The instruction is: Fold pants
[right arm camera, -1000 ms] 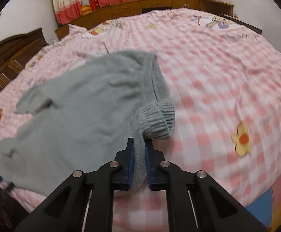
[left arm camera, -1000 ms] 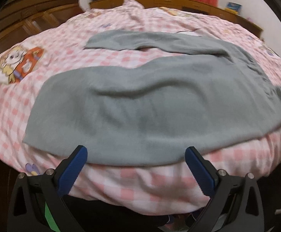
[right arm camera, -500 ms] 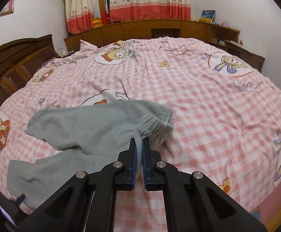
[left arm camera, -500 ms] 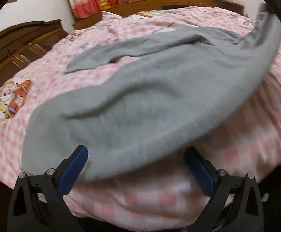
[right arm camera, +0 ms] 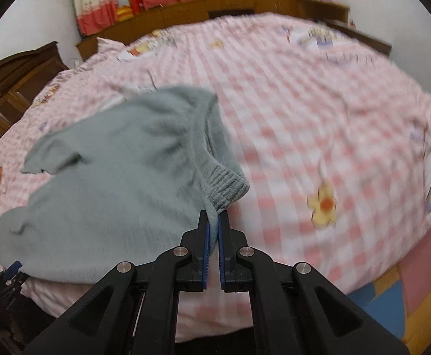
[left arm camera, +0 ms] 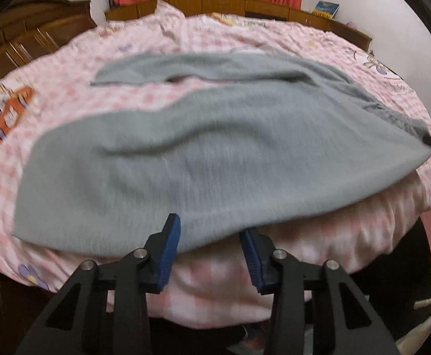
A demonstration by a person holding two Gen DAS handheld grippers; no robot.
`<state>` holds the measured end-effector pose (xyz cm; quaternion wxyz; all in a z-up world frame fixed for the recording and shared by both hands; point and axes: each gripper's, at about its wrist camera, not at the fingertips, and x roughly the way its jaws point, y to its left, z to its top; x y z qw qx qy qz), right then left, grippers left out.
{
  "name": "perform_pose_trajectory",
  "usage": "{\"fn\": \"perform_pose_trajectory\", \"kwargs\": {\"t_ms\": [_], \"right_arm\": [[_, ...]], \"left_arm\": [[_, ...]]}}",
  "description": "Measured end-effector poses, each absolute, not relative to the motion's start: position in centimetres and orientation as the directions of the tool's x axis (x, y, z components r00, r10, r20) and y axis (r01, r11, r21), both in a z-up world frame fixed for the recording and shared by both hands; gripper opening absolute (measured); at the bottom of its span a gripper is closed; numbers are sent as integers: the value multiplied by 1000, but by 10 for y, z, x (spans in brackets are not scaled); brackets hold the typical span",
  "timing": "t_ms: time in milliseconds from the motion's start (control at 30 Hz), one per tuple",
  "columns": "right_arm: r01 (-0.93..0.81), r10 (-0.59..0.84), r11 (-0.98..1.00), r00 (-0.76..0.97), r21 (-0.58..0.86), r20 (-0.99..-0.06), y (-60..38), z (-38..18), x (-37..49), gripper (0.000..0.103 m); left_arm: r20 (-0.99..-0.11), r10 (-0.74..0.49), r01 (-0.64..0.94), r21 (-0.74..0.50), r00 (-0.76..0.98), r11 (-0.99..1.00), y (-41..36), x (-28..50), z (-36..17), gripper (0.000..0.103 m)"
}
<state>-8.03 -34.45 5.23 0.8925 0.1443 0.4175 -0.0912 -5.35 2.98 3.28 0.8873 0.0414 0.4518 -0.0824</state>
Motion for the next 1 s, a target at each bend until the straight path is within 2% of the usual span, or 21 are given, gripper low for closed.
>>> {"fn": "perform_pose_trajectory", "kwargs": {"t_ms": [133,267,400,600,667,1000], "right_arm": [[308,-53,938,578,157,-814,-350,18,-79,11],[314,-60,937,572,151,-818,-357,10,-82,24],[310,-51,935,604,175,-796,-361,21,-92,26],[302,-124,947,658,110,-743,-357,51,-108,30],[278,-106,953,679,121,-727,-353,60,-108,36],[117,-4,988,680,104,-733,-310,69,-64,36]], "left_arm": [[-826,-116,183,-15,551,983,30,-58,30,46],[-825,-113,163,-25,554,986,37,-60,41,60],[-804,-80,128,-4,589,992,45,-62,56,73],[-793,-24,97,44,609,994,49,-55,64,77],[-797,-15,88,48,603,995,50,-52,62,77],[-803,-19,97,49,596,994,51,-15,65,79]]}}
